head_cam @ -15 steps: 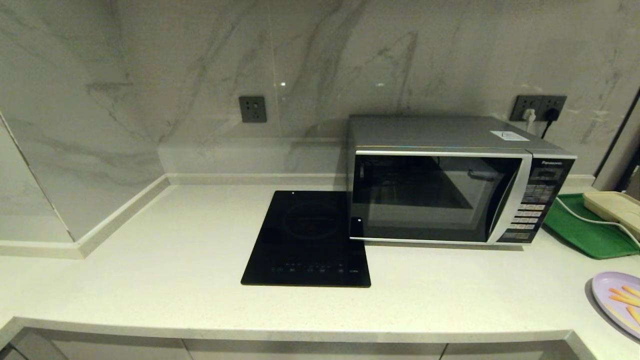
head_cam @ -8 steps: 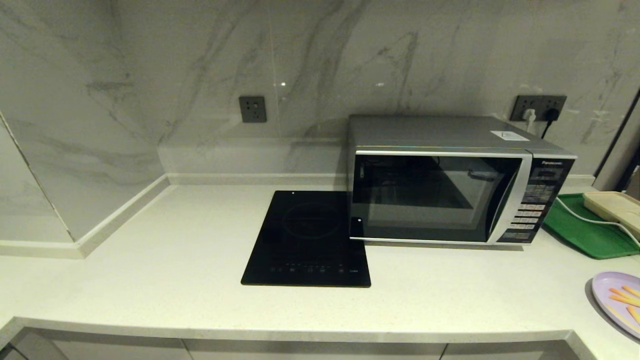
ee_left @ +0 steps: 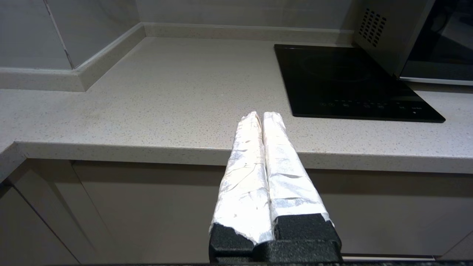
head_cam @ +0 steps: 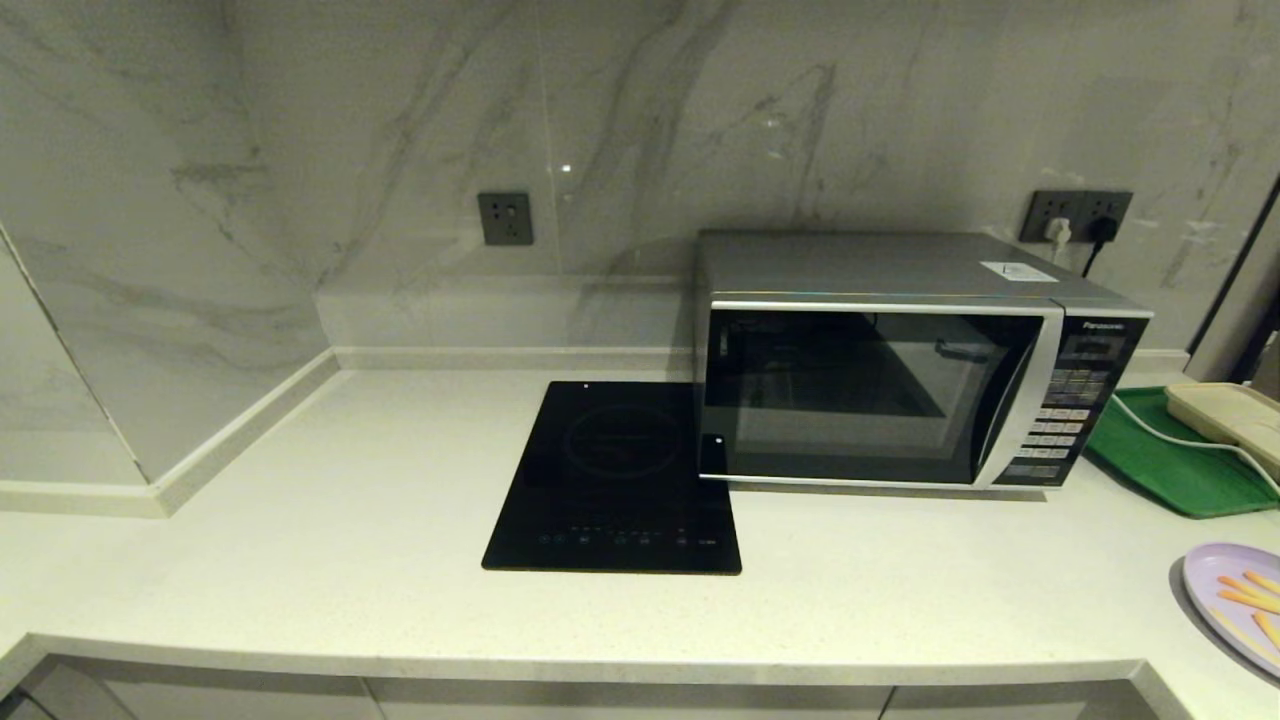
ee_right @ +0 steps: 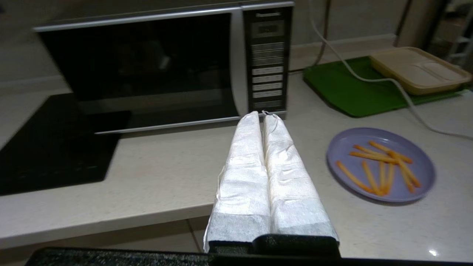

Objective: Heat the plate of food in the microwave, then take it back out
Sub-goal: Open the microwave oven

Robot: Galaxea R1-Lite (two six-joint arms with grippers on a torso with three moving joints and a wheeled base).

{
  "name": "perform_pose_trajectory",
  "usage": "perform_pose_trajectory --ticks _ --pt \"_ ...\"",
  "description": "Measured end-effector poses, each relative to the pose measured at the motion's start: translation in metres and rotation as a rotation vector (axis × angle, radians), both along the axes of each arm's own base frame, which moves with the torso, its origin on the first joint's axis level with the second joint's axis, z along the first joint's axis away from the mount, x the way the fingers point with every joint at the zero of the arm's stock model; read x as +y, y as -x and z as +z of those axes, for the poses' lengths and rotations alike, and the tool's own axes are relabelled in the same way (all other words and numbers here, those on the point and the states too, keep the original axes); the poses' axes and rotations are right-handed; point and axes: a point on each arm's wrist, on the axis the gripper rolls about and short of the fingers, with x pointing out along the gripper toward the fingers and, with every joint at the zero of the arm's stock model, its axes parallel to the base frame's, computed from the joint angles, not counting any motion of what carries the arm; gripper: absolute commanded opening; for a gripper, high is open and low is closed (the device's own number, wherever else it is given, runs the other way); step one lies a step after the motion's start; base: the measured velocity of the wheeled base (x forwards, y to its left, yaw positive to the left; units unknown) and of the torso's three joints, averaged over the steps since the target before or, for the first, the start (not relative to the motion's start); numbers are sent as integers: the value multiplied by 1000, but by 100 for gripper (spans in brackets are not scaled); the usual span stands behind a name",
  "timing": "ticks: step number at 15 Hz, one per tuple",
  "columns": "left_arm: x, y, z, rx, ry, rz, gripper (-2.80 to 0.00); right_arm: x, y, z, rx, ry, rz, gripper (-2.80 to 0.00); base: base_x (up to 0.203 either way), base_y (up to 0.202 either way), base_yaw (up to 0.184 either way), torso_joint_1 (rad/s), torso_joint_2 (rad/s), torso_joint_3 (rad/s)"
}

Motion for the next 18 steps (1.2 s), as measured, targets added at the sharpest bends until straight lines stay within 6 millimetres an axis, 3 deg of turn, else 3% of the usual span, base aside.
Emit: perform_pose_trajectory --ticks 4,9,10,13,18 --pt "0 0 0 0 0 0 -280 -3 -66 38 186 124 -120 -280 0 0 0 0 0 0" --pt "0 0 0 0 0 0 -280 -3 -137 131 112 146 -284 -280 0 0 0 0 0 0" --pt "0 0 0 0 0 0 -280 1 -152 141 131 157 -303 -280 0 0 0 0 0 0" --pt "0 0 0 0 1 0 -280 15 -209 130 288 205 -353 -280 0 0 0 0 0 0" --pt "0 0 0 0 0 0 -280 69 -285 72 428 226 -412 -280 0 0 0 0 0 0"
